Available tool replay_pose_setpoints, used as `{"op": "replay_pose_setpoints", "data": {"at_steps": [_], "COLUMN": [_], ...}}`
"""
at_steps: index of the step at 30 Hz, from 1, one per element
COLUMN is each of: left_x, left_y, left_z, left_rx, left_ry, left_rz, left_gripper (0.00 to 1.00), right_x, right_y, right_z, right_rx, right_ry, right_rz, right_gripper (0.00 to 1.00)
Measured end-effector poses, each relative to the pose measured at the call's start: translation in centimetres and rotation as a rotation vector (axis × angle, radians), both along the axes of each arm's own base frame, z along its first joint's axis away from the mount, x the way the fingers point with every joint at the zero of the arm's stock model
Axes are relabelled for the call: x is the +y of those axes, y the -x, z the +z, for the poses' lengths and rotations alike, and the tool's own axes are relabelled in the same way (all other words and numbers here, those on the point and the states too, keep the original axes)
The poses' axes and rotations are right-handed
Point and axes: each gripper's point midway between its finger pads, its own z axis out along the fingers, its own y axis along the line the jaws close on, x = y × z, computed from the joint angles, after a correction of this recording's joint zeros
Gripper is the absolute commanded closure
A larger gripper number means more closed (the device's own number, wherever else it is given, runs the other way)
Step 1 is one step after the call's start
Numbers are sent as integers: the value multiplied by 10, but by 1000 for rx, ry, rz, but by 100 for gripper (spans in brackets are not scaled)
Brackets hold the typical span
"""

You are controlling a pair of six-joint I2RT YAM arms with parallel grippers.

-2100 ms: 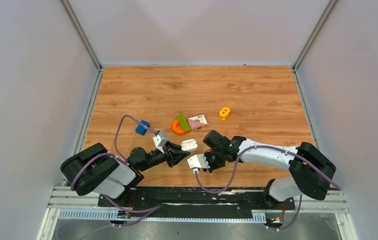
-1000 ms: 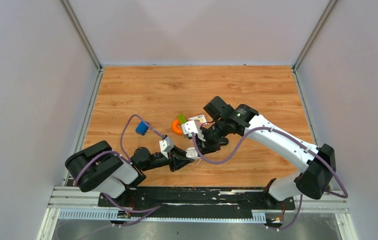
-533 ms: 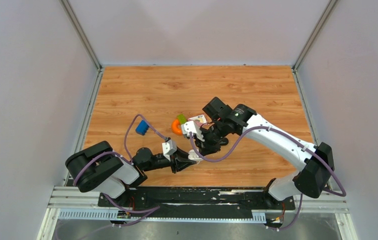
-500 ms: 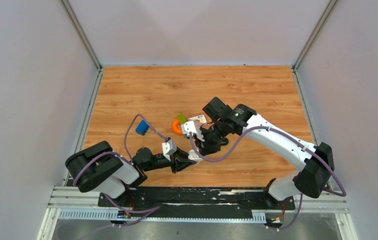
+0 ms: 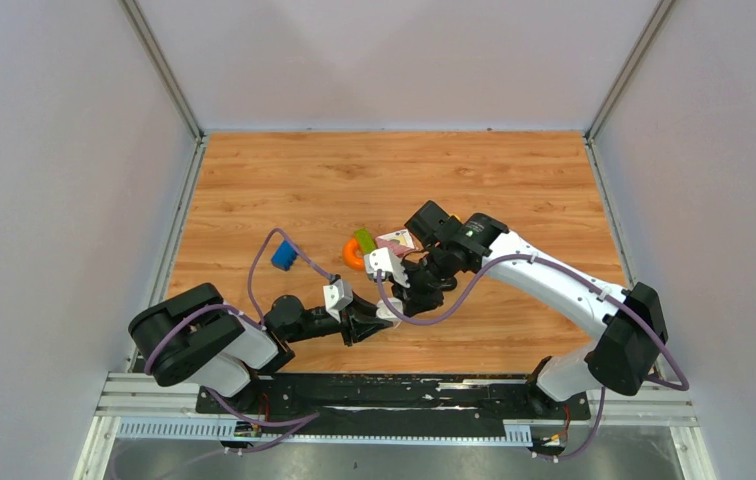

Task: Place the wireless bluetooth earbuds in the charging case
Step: Insert the right earbud into the right side groove of the charging case.

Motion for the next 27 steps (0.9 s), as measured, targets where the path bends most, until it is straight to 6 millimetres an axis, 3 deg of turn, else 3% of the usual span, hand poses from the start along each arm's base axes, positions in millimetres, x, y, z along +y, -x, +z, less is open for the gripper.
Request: {"op": "replay_pose_setpoints", "data": {"at_steps": [27], "left_x": [-1], "left_y": [2], "left_z": [-4], "left_rx": [15], "left_ry": [-7], "left_rz": [-12], "left_gripper": [97], "right_x": [5], "right_y": [-13], "right_z": [-13], "right_rx": [-31], "right_ry": [17], "right_rz": [-19], "right_gripper": [88]}}
